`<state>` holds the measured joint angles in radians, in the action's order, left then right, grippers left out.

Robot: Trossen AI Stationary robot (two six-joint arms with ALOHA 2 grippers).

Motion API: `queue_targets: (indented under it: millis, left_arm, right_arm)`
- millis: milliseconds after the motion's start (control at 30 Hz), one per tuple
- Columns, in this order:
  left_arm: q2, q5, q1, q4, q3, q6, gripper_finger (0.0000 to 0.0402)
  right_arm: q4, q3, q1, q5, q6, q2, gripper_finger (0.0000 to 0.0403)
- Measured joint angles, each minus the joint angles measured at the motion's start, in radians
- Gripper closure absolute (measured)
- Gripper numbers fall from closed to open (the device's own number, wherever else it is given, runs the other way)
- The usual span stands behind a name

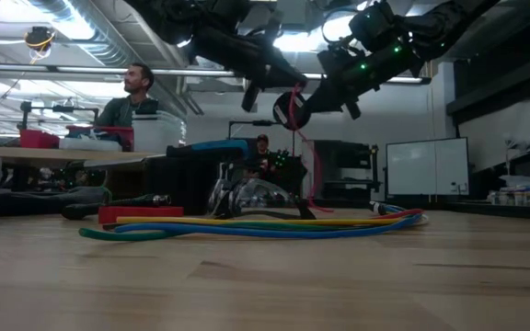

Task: Coil cords
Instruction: Coil the red wire on the spool

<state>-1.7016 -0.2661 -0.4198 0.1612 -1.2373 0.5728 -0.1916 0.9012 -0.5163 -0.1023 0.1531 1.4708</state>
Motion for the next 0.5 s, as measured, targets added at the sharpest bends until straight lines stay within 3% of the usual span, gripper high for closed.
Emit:
queue_targets:
  millis: [500]
  left_arm:
    - [0.0, 0.043, 0.06, 0.004, 0.001, -0.061, 0.0401]
  right_arm:
    - [-0.158, 0.0, 0.0, 0.014, 0.026, 0.0, 0.0402]
